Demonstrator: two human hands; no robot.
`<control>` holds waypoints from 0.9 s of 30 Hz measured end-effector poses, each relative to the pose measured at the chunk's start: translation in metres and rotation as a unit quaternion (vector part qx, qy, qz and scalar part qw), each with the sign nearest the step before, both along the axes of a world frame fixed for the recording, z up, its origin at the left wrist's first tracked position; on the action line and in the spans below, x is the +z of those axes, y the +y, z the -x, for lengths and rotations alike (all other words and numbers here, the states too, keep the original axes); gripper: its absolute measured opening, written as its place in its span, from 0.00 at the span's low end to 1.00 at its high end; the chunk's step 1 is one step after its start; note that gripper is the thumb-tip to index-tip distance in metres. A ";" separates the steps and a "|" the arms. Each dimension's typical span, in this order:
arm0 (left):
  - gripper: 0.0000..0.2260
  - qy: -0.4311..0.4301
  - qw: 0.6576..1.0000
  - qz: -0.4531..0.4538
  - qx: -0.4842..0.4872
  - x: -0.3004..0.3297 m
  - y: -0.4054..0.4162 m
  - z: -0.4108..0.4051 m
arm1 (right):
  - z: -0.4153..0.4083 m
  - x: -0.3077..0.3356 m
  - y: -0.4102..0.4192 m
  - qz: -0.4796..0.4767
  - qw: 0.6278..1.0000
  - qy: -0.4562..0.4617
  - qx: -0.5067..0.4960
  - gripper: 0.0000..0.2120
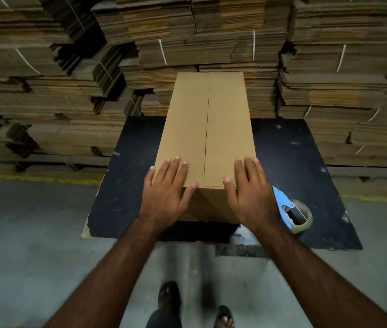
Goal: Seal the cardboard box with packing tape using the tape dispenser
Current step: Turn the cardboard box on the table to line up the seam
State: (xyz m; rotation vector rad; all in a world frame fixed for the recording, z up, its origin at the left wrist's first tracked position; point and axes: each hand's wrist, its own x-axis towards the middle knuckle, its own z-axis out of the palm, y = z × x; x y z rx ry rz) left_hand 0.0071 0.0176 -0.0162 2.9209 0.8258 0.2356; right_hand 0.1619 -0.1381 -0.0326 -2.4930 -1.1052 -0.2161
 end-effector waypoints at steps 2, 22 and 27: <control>0.29 0.010 0.999 0.005 -0.035 0.013 0.019 -0.008 | -0.008 0.010 0.009 0.010 1.000 0.007 -0.009 0.27; 0.30 -0.035 0.982 0.187 -0.004 0.004 0.158 -0.142 | -0.126 0.032 0.140 0.139 0.971 0.140 -0.132 0.38; 0.32 -0.018 0.984 0.177 0.006 0.006 0.151 -0.132 | -0.124 0.032 0.134 0.165 0.974 0.125 -0.088 0.39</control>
